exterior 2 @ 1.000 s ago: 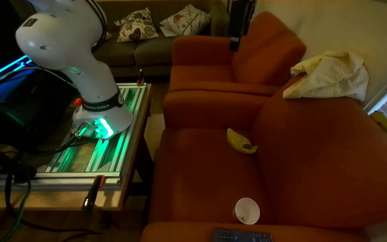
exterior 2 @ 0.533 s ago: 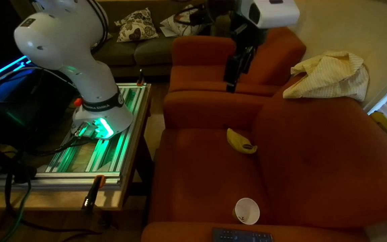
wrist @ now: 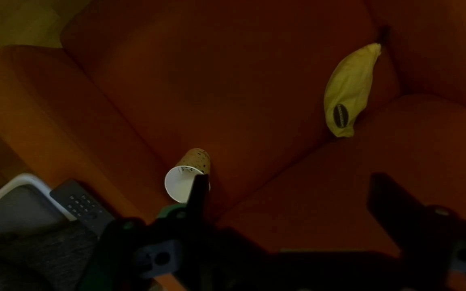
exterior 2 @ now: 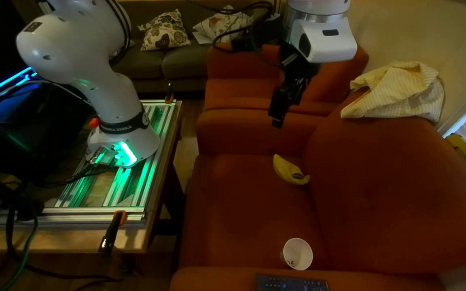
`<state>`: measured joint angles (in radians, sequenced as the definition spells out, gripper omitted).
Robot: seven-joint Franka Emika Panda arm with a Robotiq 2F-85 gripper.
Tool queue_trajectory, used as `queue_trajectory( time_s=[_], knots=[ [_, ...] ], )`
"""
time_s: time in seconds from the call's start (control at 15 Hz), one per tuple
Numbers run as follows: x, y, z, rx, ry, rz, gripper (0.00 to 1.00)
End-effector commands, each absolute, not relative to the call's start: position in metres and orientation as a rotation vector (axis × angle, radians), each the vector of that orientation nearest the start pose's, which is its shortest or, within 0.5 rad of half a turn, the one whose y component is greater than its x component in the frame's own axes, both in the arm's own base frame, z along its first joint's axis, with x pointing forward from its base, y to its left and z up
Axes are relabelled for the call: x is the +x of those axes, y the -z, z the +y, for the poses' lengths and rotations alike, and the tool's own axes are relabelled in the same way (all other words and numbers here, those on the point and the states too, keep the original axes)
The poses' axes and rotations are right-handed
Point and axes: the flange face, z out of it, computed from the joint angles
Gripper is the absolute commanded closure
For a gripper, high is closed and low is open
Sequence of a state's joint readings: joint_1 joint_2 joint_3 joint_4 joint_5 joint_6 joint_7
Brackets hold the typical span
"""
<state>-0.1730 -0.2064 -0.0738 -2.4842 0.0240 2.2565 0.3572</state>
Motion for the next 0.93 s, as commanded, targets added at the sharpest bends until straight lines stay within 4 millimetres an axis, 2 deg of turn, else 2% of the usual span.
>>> queue_trajectory(
  time_s=[0.0,0.27,0.6,0.87],
  knots=[
    [0.434,-0.364,-0.108,-2.962,-0.038,0.944,0.00],
    [0.434,-0.364,-0.108,-2.962,-0.038,0.944,0.00],
    [0.443,-0.344,-0.131,-2.891,-0.021,0.938,0.00],
    [0.451,-0.318,-0.156,-2.843,0.035,0.969,0.00]
  ],
)
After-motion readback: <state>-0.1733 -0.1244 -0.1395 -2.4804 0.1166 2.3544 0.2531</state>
